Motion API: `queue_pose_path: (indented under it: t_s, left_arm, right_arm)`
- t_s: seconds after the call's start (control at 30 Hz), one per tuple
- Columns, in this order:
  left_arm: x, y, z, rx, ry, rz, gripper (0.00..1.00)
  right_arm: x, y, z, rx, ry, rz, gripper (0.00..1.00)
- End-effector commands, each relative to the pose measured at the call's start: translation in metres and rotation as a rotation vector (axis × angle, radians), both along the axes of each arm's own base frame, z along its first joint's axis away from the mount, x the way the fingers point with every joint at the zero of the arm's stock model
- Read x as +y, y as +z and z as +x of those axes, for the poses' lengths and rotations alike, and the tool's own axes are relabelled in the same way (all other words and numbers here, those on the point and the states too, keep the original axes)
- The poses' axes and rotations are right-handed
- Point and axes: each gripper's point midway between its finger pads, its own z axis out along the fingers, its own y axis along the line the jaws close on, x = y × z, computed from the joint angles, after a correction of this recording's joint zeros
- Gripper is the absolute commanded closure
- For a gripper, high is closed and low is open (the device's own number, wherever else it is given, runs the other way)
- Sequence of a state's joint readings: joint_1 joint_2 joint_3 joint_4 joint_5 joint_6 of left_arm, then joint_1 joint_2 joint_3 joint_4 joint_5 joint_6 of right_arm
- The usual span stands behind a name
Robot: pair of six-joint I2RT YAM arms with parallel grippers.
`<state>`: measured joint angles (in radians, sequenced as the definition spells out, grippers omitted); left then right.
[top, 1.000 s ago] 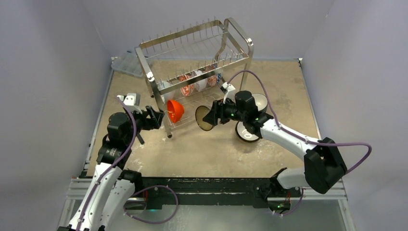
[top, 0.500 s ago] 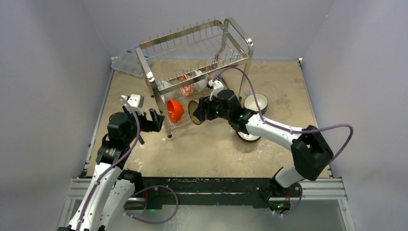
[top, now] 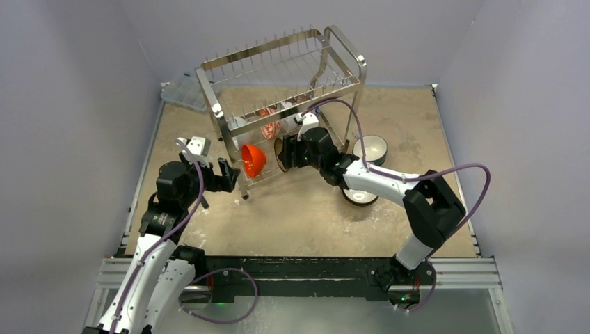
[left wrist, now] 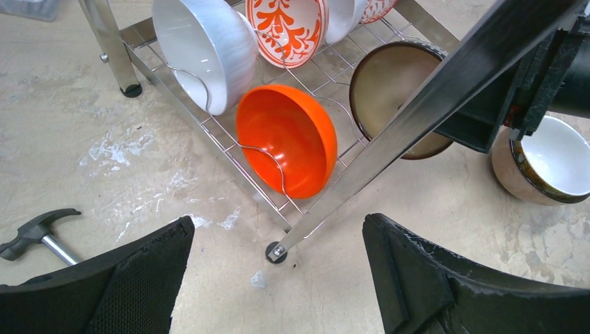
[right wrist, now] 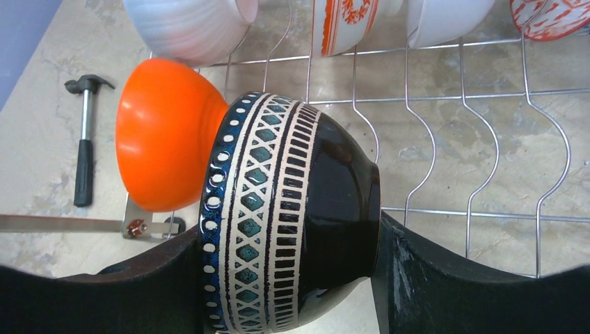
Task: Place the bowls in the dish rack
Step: Place the bowl in the dish rack.
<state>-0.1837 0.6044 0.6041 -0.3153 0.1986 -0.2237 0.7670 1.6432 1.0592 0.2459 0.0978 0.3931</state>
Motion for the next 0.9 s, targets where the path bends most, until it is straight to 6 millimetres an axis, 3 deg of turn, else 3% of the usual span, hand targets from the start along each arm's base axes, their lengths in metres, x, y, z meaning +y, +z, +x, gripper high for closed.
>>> queue_pose_path:
  t_s: [0.0,0.27,0.53,0.87]
  left_arm:
    - [-0.003,0.02,0.004,-0.063,-0.026,-0.002,0.1]
    - [-0.007,0.017,0.003,-0.05,-0.043,-0.013,0.1]
    - [-0.007,0.016,0.003,-0.048,-0.045,-0.011,0.09]
    - [-0.01,0.014,0.003,-0.05,-0.065,-0.008,0.09]
  right_arm:
    - [0.019,0.045,0.023,-0.126,0.0,0.068,1.0]
    - [0.031,0.023,0.03,-0.089,0.022,0.014,1.0]
    - [0.027,0.012,0.04,-0.114,-0.037,-0.09,1.0]
    - [0.039,-0.011,0.041,-0.089,-0.033,-0.176,1.0]
